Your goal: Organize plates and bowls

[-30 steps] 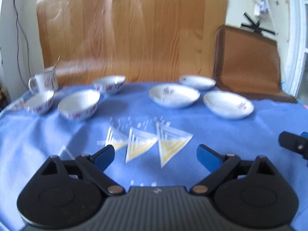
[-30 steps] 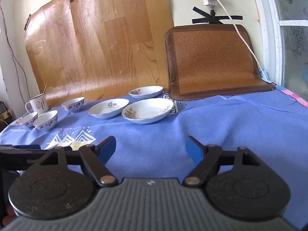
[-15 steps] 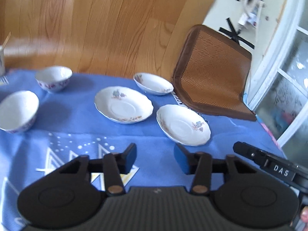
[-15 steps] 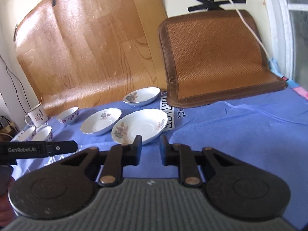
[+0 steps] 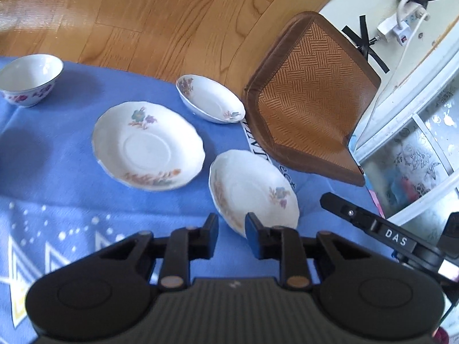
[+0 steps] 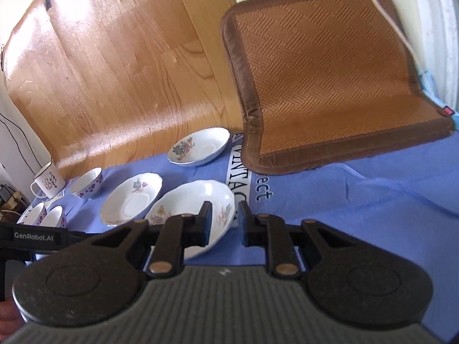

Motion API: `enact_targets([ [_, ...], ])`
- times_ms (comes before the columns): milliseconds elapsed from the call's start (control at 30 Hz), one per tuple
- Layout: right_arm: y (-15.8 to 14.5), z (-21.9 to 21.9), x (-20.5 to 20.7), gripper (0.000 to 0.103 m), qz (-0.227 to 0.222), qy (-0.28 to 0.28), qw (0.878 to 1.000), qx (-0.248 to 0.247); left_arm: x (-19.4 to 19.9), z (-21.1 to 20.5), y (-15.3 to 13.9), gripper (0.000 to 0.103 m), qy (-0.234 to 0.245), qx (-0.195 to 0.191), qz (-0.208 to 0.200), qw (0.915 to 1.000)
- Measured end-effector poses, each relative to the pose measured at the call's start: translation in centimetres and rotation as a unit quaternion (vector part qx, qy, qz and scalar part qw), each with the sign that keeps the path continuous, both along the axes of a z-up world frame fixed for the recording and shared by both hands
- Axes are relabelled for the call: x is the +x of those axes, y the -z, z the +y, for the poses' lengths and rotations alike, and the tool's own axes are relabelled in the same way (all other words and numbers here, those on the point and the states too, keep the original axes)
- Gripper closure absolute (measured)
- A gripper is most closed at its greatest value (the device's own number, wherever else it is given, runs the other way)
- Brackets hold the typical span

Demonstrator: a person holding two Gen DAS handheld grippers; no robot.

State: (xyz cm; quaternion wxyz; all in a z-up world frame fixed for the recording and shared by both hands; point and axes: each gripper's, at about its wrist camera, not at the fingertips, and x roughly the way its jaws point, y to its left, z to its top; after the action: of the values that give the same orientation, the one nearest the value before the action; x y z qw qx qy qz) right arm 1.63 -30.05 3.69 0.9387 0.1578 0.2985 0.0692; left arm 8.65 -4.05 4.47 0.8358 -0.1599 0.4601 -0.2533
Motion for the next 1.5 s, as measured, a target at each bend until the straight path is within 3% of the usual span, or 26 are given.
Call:
enact_targets([
  [400,0.1,-1.6,5.0,0.08,0.074,-0.048,0.995,0.047,2.3,-0.7,0.8,0.081,-0.011,-0.016,0.018,0.9996],
  [900,0.9,-1.2,6.0,0.081,0.078,-0.049,0.995,0.039,2.3,-0.1,0.8,0.08,-0.018,-0.034,0.017,0.9991],
  [1500,2.2,-1.2,6.8,0.08,0.103,-0.039,0.993,0.048,3.6,-0.7,2.6,0.075,-0.021,-0.036,0.052,0.9978],
])
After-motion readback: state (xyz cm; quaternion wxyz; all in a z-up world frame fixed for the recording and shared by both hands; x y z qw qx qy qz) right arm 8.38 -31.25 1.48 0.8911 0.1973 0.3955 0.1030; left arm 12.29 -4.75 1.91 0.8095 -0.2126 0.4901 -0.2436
